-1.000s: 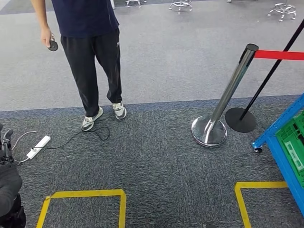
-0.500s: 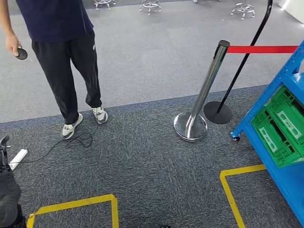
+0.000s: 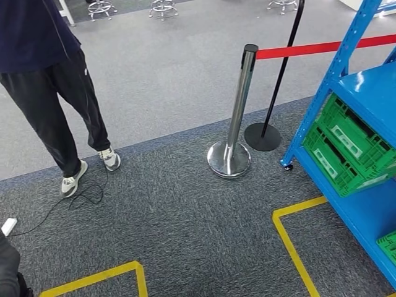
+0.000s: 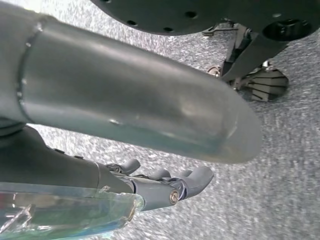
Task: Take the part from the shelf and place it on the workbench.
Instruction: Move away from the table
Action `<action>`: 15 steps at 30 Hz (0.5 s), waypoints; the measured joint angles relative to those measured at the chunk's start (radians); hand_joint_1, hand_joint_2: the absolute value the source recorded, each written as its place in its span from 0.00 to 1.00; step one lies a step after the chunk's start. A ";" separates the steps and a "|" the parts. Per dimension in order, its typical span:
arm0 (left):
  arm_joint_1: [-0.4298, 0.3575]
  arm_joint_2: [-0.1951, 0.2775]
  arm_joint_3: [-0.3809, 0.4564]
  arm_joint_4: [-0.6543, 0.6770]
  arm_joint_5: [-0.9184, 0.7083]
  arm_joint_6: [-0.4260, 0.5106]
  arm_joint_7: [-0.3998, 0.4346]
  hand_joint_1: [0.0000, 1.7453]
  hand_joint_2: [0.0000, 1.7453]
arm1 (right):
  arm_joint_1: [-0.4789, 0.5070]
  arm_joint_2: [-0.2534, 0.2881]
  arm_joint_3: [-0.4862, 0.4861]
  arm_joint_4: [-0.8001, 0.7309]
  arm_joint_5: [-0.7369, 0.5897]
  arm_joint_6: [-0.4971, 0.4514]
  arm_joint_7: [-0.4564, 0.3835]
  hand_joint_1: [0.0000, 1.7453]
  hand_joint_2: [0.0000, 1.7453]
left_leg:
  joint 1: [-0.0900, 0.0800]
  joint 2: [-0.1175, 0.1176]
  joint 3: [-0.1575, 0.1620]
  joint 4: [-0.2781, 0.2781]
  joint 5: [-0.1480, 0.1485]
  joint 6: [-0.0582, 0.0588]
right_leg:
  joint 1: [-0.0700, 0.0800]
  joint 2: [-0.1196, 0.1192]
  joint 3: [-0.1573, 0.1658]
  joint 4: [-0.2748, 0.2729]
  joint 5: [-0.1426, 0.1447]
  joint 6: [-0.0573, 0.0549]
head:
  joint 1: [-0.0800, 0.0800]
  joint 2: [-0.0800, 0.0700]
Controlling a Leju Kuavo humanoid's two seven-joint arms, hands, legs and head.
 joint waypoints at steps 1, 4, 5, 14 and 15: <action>0.000 0.002 -0.003 -0.001 -0.002 0.004 0.000 0.00 0.00 | 0.001 0.000 0.000 0.000 0.000 0.000 0.001 0.00 0.00 | 0.000 -0.003 0.013 -0.031 0.029 0.002 | 0.000 0.011 0.000 0.000 0.001 0.001 | 0.000 0.000; -0.003 0.006 -0.012 -0.007 -0.004 0.007 -0.001 0.00 0.00 | -0.001 0.000 0.000 0.000 0.001 0.000 0.003 0.00 0.00 | 0.005 -0.052 0.103 -0.230 0.127 0.008 | -0.001 0.042 -0.002 0.003 0.005 0.010 | 0.000 0.000; -0.004 0.007 -0.013 -0.009 -0.004 0.007 -0.001 0.00 0.00 | -0.001 0.000 0.000 -0.001 0.001 0.000 0.004 0.00 0.00 | 0.006 -0.068 0.121 -0.271 0.137 0.009 | -0.001 0.051 -0.006 0.004 0.007 0.016 | 0.000 0.000; -0.009 0.010 -0.020 -0.016 -0.004 0.008 -0.002 0.00 0.00 | 0.000 0.000 0.000 -0.001 0.003 0.000 0.007 0.00 0.00 | 0.001 0.006 0.133 -0.302 0.144 0.045 | -0.001 -0.027 -0.137 0.252 -0.114 0.050 | 0.005 0.000; -0.010 0.010 -0.020 -0.016 -0.004 0.008 -0.002 0.00 0.00 | 0.001 0.000 0.000 -0.001 0.003 0.000 0.007 0.00 0.00 | 0.000 0.016 0.134 -0.302 0.144 0.045 | 0.000 -0.029 -0.144 0.274 -0.115 0.050 | 0.005 0.000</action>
